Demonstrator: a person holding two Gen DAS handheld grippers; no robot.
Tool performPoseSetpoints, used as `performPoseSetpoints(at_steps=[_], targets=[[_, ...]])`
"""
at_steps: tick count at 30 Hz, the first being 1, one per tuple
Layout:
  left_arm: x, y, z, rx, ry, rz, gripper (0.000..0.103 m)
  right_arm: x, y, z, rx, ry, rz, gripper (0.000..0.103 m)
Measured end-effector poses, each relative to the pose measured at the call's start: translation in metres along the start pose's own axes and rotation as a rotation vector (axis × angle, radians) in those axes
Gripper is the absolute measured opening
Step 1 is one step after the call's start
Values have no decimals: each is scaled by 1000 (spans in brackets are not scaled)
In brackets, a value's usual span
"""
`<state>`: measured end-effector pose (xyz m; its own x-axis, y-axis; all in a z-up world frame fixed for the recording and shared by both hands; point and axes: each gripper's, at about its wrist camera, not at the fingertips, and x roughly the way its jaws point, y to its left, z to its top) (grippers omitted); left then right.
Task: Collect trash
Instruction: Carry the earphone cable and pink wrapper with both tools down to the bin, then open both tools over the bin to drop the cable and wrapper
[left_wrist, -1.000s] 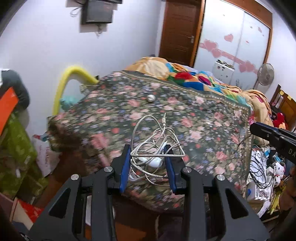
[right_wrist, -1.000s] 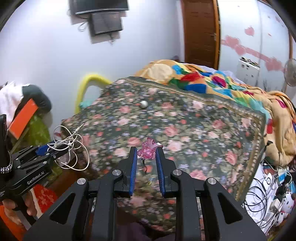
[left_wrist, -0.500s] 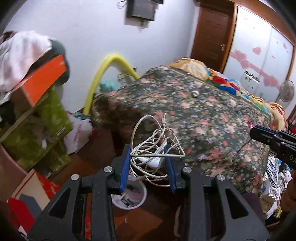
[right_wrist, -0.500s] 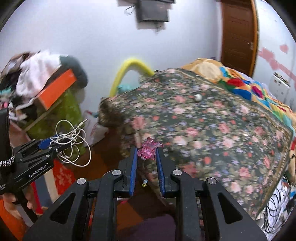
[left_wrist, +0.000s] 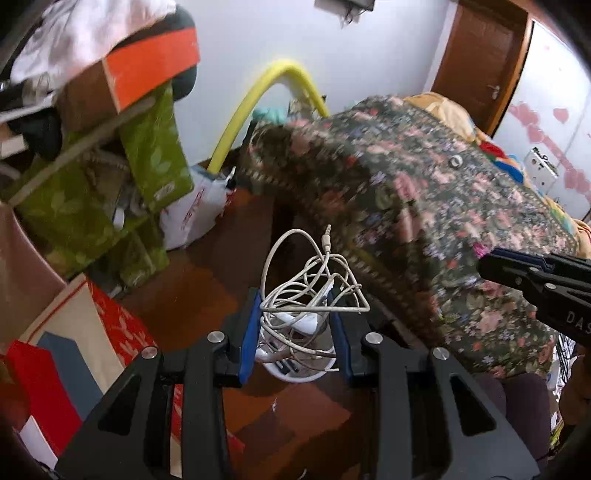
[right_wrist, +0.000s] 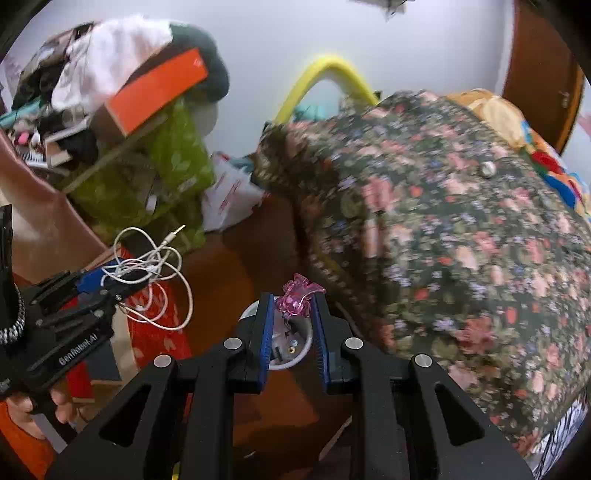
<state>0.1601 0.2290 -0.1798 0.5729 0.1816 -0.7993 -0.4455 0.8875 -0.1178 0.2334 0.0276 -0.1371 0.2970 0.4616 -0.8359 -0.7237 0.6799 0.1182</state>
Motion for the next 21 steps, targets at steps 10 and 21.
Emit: performPoseSetpoints(at_steps=[10,21], targets=[[44,15,-3,-47,97,-9,35,65,30,24,-17,155,69,25],[91,-6,13,-53,223,-63,47,61,8,24,2,148,30,32]])
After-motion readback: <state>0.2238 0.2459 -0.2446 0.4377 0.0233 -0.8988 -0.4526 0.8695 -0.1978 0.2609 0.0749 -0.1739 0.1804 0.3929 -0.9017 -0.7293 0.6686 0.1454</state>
